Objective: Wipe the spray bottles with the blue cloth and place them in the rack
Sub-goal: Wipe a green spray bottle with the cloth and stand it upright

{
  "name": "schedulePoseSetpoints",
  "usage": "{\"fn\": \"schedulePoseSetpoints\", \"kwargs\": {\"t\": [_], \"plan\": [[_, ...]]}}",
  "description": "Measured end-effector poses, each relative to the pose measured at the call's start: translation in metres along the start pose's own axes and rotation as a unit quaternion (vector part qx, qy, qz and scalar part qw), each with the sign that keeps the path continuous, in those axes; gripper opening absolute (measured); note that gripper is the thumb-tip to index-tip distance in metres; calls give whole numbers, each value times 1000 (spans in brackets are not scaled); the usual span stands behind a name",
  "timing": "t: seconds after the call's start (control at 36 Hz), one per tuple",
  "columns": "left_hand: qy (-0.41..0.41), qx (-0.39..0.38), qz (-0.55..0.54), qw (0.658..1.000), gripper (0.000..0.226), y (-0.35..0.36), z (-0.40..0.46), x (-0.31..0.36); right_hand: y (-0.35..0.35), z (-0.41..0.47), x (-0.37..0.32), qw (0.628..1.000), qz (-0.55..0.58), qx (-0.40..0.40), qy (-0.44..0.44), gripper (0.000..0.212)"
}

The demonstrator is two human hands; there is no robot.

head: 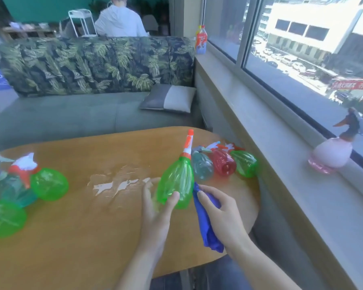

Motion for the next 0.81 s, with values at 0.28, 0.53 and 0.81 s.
{"fn": "schedulePoseSetpoints", "kwargs": {"t": [0.28, 0.53, 0.81], "plan": [[26, -45, 3, 999, 71, -45, -34, 7, 31, -38, 2, 997, -45, -9, -63, 19], [0, 32, 4, 999, 61, -91, -33, -9, 77, -48, 16, 992, -60, -70, -92, 23], [-82, 25, -57, 995, 53, -94, -21, -58, 97, 14, 1, 955, -168, -138, -201, 27]]}}
Point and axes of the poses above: each hand's wrist, its own z-axis towards the middle knuckle, its own y-axis out of the palm, x = y × z, the point moved 6 cm from there along z, towards the middle knuckle, and after that the axes turned 9 degrees about z, right-handed, at the moved point
